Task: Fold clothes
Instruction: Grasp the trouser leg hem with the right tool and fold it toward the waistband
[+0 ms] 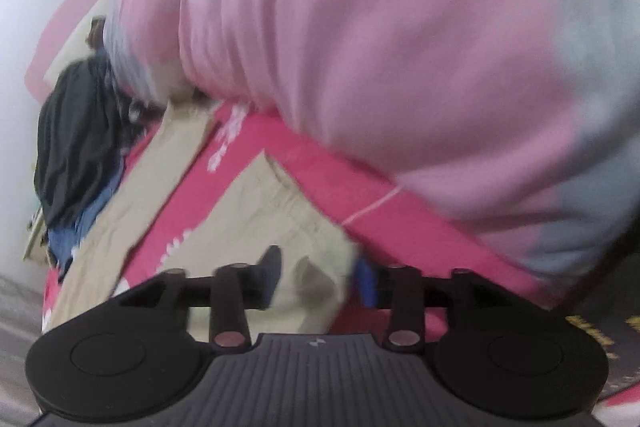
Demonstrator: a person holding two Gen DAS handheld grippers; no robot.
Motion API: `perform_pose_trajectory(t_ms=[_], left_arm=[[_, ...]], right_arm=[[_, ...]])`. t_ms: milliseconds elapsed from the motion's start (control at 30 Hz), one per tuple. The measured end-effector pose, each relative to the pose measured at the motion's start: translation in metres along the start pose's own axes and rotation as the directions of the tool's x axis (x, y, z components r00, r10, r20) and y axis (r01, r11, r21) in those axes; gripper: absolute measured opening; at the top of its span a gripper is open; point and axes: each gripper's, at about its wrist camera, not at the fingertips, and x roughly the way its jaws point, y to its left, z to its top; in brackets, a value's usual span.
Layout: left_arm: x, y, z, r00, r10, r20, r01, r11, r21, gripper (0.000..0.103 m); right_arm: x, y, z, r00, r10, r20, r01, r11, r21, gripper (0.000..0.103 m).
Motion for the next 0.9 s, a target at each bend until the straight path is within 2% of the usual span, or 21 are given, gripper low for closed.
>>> perform_pose_trajectory(t_ms=[33,100,133,167,233,300,367,400,467,567,667,700,733,767,800,833,867,900], left_arm=[[0.0,0.0,0.0,1.0,-0.006,0.013,0.007,1.0,-0.017,0.009],[-0.006,-0.003,0.004,0.999,-0.034,0.024,0.034,0.999,-0.024,0.003],[-0.009,-0.005,0.006,0.998,-0.048,0.029,0.048,0.998,-0.027,0.002],[-0.012,-0.006,0.008,0.998,-0.061,0.035,0.063,0.998,-0.029,0.002],[-0.027,-0.018,0.017,0.994,-0.099,0.039,0.097,0.994,0.041,0.001],[-0.045,-0.034,0.027,0.994,-0.102,0.036,0.097,0.988,0.122,0.001],[-0.062,-0.047,0.036,0.995,-0.093,0.04,0.083,0.977,0.197,0.001],[-0.068,-0.051,0.039,0.996,-0.078,0.045,0.065,0.97,0.235,0.001],[-0.063,-0.052,0.038,0.999,-0.028,0.027,0.019,0.962,0.272,0.001],[-0.046,-0.049,0.03,0.997,0.075,-0.022,-0.065,0.949,0.309,0.001],[-0.038,-0.043,0.024,0.985,0.163,-0.05,-0.137,0.931,0.338,0.001],[-0.036,-0.042,0.024,0.976,0.21,-0.065,-0.172,0.914,0.368,0.002],[-0.033,-0.042,0.023,0.957,0.28,-0.075,-0.226,0.884,0.409,0.002],[-0.033,-0.04,0.023,0.941,0.328,-0.08,-0.264,0.863,0.43,0.003],[-0.033,-0.038,0.023,0.924,0.373,-0.085,-0.299,0.842,0.449,0.007],[-0.04,-0.036,0.024,0.925,0.37,-0.086,-0.297,0.846,0.442,0.01],[-0.047,-0.034,0.026,0.928,0.362,-0.088,-0.291,0.853,0.433,0.018],[-0.055,-0.036,0.029,0.931,0.355,-0.088,-0.287,0.858,0.425,0.021]], right_arm=[[0.012,0.001,-0.002,0.999,0.014,-0.041,-0.015,1.0,-0.006,0.049],[0.016,0.004,-0.005,0.999,-0.001,-0.032,0.0,0.999,-0.038,0.042],[0.014,0.009,-0.003,1.0,-0.007,-0.023,0.006,0.997,-0.072,0.021],[0.011,0.013,-0.001,1.0,-0.012,-0.014,0.011,0.995,-0.104,0.008],[-0.008,0.02,0.008,1.0,0.002,0.02,0.0,0.992,-0.127,0.007],[-0.026,0.028,0.017,0.999,0.022,0.028,-0.017,0.987,-0.161,0.007],[-0.043,0.042,0.022,1.0,0.014,0.015,-0.01,0.968,-0.249,0.007],[-0.047,0.049,0.021,1.0,-0.013,0.006,0.015,0.946,-0.325,0.007],[-0.042,0.053,0.014,0.997,-0.076,-0.014,0.063,0.905,-0.42,0.007],[-0.02,0.04,0.0,0.98,-0.186,-0.071,0.134,0.88,-0.456,0.007],[-0.018,0.027,-0.007,0.971,-0.217,-0.102,0.153,0.888,-0.433,0.008],[-0.017,0.025,-0.01,0.964,-0.245,-0.106,0.173,0.876,-0.451,0.009],[-0.016,0.023,-0.012,0.956,-0.274,-0.109,0.193,0.86,-0.472,0.013],[-0.016,0.023,-0.014,0.949,-0.301,-0.093,0.213,0.83,-0.515,0.027],[-0.019,0.025,-0.017,0.942,-0.329,-0.061,0.241,0.794,-0.558,0.036],[-0.023,0.028,-0.02,0.935,-0.354,-0.033,0.266,0.757,-0.597,0.043],[-0.028,0.03,-0.023,0.927,-0.375,-0.004,0.288,0.72,-0.631,0.044],[-0.037,0.032,-0.024,0.924,-0.383,0.009,0.297,0.701,-0.648,0.044]])
